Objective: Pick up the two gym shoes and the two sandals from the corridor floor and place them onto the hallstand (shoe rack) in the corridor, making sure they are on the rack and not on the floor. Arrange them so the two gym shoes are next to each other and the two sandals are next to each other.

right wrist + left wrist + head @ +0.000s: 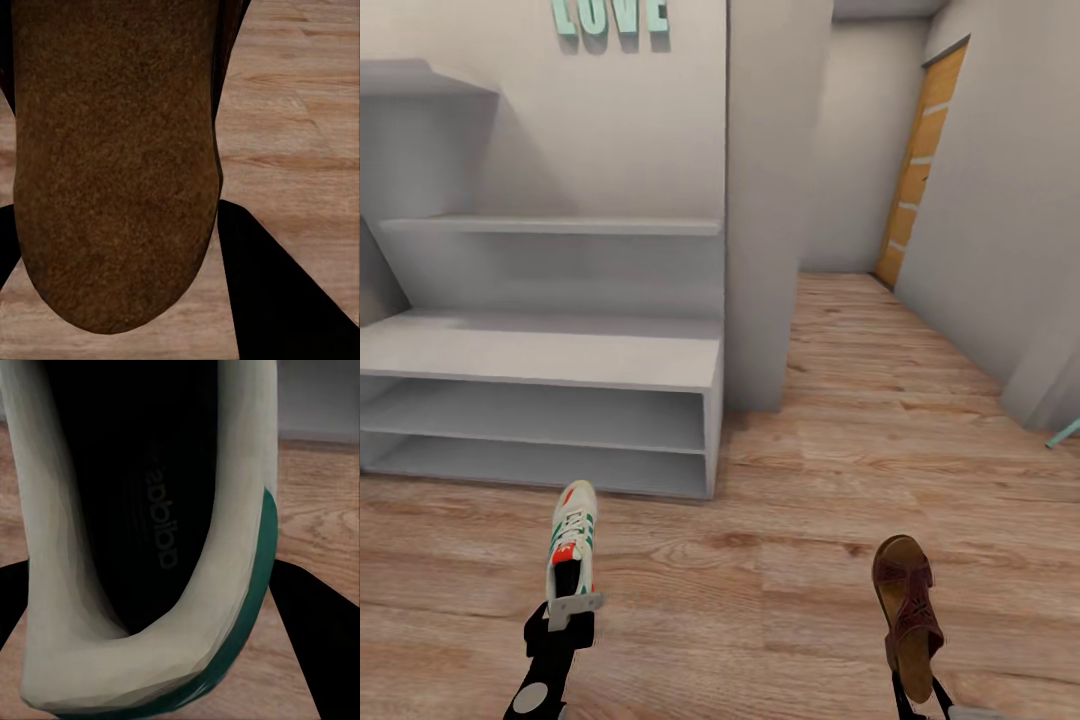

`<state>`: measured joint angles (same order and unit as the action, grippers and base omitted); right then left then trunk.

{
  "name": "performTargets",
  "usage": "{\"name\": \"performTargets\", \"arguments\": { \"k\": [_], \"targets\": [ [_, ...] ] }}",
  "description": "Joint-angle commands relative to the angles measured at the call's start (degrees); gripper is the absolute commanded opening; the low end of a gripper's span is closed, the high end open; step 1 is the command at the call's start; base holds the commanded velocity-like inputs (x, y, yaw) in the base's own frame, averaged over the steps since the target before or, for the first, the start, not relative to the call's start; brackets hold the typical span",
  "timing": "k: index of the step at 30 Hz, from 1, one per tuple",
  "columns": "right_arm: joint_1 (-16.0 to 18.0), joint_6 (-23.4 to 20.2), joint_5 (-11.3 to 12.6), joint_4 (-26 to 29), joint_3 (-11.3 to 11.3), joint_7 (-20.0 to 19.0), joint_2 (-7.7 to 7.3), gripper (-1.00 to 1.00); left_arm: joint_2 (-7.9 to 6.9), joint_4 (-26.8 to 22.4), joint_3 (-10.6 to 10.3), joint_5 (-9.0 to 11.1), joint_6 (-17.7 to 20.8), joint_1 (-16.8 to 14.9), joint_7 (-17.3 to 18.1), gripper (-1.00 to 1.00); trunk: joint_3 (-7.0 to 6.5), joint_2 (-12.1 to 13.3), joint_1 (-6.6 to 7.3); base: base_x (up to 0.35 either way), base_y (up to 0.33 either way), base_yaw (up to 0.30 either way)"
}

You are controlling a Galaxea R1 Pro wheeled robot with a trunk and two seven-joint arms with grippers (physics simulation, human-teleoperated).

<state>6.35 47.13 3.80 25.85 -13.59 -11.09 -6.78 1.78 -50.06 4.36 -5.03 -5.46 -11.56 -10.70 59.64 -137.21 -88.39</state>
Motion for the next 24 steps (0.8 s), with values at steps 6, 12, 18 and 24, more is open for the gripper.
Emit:
{"name": "performTargets", "arguments": {
  "k": [6, 12, 18, 24],
  "targets": [
    [0.06, 0.07, 0.59, -0.06, -0.21, -0.69, 0.01, -1.00, 0.05, 0.05, 0.12, -0.52, -0.16, -0.04, -0.11, -1.00, 0.04, -0.02, 0.01, 0.000, 0.308, -0.054],
    [0.02, 0.07, 0.59, -0.09, -0.21, -0.69, 0.01, -1.00, 0.07, 0.05, 0.12, -0.54, -0.16, -0.04, -0.11, -1.00, 0.04, -0.02, 0.01, -0.003, 0.308, -0.224],
    [0.06, 0.12, 0.59, -0.10, -0.21, -0.62, 0.03, -1.00, 0.07, 0.05, 0.12, -0.52, -0.16, -0.03, -0.11, -1.00, 0.04, -0.02, 0.01, -0.100, 0.304, -0.164],
    [0.05, 0.14, 0.59, -0.11, -0.21, -0.60, 0.10, -1.00, 0.07, 0.05, 0.12, -0.51, -0.16, -0.04, -0.11, -1.00, 0.04, -0.02, 0.01, -0.144, 0.299, -0.008]
  ]
}}
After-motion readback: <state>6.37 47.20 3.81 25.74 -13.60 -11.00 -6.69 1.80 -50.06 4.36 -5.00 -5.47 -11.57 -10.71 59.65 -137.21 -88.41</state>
